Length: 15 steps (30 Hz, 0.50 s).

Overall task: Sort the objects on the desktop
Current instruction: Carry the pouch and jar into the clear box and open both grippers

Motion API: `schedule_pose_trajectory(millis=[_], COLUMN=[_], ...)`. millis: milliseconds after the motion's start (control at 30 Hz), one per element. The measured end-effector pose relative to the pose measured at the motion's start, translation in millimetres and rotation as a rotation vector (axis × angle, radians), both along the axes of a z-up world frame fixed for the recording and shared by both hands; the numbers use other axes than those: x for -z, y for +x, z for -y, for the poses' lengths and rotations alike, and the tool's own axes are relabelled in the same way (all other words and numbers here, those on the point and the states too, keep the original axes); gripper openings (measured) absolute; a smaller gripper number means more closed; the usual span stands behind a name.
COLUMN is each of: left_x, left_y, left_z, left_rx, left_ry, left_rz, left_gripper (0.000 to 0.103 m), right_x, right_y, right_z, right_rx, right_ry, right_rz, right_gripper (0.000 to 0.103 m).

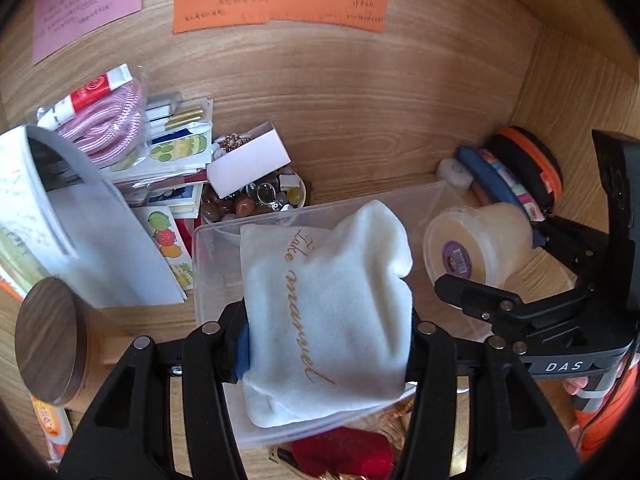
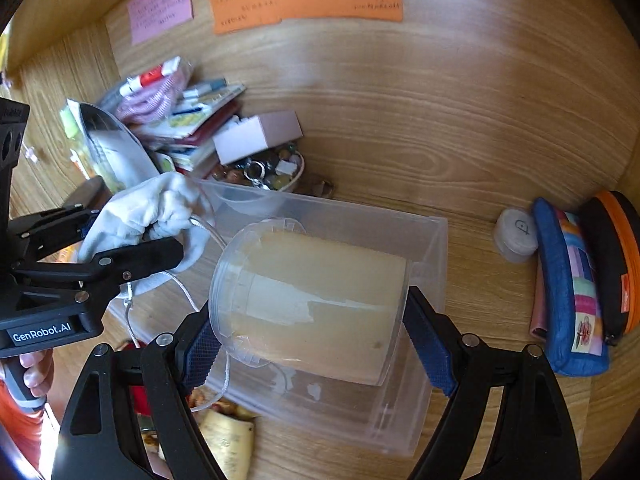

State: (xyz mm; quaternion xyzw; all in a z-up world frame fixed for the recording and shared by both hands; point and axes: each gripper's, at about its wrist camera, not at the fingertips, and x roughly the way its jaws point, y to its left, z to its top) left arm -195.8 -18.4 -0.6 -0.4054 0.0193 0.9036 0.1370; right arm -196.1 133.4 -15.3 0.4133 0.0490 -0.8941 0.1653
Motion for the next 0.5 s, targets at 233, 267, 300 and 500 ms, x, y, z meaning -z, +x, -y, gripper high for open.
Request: schedule_pose_trajectory(millis=[233,267,300,500], left_x=[11.6,13.8,15.9,25.6], left_y=[-17.4,-19.5,-21.5,-30.0], left_z=[-8.2,-9.9,-11.1,-18.0], left_rx=[0.015,0.017,0.020,0.035], left_ry=[-0.039,-0.048,-0.055,-0.099], left_rz=[0.031,0.037,0.044,0.070], left_gripper=[0.051,0.051,0.051,0.052], right_x=[10.5,11.4,12.8,19.5], right_y=[-14.2,-15.5,-17.5,-25.4], right_z=[0.7,1.5,2.2,5.8], right_rx=[-0.015,-0.017,-0.017,-0.032], right_ry=[0.055,0.065,0.078,0.121], right_rz=[0.024,0.026,0.028,0.044], right_gripper=[0.082,0.082,0.082,0.082])
